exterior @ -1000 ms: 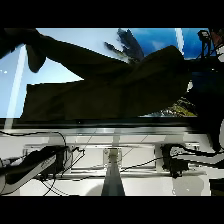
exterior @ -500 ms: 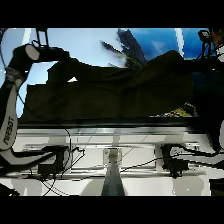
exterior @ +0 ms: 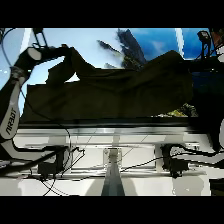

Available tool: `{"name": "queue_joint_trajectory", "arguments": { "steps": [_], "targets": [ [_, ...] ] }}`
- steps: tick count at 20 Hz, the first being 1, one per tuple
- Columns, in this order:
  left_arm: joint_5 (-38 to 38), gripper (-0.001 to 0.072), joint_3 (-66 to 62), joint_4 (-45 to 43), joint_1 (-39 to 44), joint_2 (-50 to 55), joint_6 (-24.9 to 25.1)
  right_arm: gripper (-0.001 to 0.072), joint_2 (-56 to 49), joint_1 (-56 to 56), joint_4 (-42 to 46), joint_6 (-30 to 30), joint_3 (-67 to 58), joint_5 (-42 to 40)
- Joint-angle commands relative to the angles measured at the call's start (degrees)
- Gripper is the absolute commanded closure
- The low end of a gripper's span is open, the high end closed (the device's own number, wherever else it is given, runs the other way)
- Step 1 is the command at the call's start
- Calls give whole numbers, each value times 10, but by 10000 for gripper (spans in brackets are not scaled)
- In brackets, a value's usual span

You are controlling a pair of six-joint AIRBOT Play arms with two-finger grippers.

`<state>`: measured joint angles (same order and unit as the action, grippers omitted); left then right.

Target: Fold the clothes and pants, and hang the long-sleeved shirts on hangers.

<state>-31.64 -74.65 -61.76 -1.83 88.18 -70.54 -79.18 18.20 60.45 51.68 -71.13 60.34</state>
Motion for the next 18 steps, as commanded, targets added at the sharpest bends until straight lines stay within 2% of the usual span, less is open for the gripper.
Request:
{"name": "queue_joint_trajectory", "arguments": {
  "steps": [1, 3, 5, 12, 13, 14, 15, 18],
  "targets": [
    [-156, 18, 0, 5, -87, -11, -6, 686, 0, 0, 0, -1, 0, 0],
    [-217, 18, 0, 5, -135, -2, -5, 686, 0, 0, 0, -1, 0, 0],
    [-230, 18, 0, 5, -168, 15, -6, 685, 0, 0, 0, -1, 0, 0],
    [-140, 19, 0, 9, -174, 101, -5, 685, 0, 0, 0, 0, 0, 1],
    [-124, 45, 0, 21, -173, 106, -5, 685, 0, 0, 0, 0, 0, 1],
    [-110, 152, 0, 37, -173, 108, -5, 685, 0, 0, 0, 0, 0, 1],
    [-103, 193, 0, 45, -172, 108, -5, 685, 0, 0, 0, 0, 0, 1],
    [-98, 193, 0, 45, -168, 115, -5, 685, 0, 0, -1, 1, 0, 1]
  ]
}}
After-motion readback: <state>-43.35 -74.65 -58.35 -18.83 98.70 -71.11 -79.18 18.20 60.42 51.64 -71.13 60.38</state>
